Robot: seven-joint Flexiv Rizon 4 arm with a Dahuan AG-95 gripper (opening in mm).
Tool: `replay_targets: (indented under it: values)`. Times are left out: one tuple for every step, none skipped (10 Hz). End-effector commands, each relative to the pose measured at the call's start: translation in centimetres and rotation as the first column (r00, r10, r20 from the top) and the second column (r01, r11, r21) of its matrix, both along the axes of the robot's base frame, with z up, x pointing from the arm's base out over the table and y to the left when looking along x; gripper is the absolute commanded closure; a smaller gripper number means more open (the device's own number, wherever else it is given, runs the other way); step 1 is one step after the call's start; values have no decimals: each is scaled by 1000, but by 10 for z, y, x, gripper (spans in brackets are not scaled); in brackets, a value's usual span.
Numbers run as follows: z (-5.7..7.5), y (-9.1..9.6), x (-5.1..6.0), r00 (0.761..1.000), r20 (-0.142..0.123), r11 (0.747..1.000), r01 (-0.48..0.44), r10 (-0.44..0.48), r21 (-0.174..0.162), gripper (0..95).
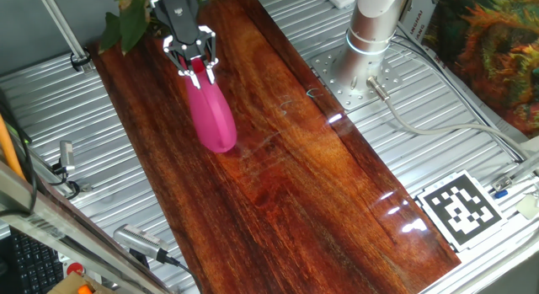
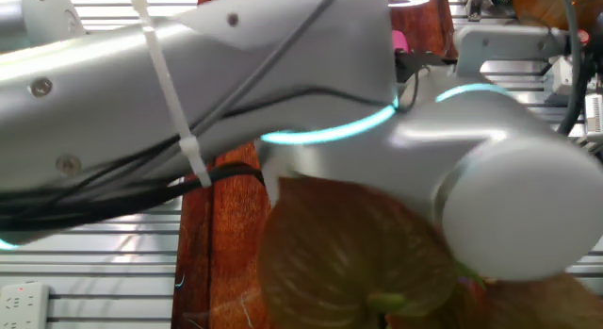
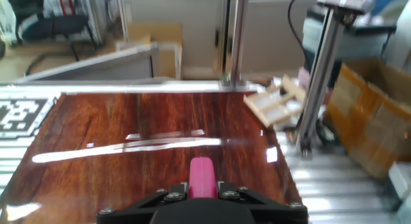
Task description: Water the plant
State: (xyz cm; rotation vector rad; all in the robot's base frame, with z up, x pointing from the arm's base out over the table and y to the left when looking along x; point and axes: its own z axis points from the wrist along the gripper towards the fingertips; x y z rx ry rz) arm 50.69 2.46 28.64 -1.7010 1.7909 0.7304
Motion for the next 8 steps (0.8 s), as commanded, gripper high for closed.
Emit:
replay_targets:
  values:
    - [1,0,-1,1000,-3,1000,4,-4,-6,950]
    - [1,0,-1,1000,-7,1000,7,-7,-6,950]
    - [1,0,-1,1000,-7,1000,8,-8,-20,950]
    - [1,0,-1,1000,-9,1000,10,-10,-22,950]
    - [1,0,-1,1000,-3,1000,3,-3,-4,950]
    - [1,0,-1,1000,-1,1000,1,-1,12,950]
    - [1,0,-1,1000,-1,1000,2,-2,30,950]
    - [1,0,-1,1000,-4,999,4,-4,45,950]
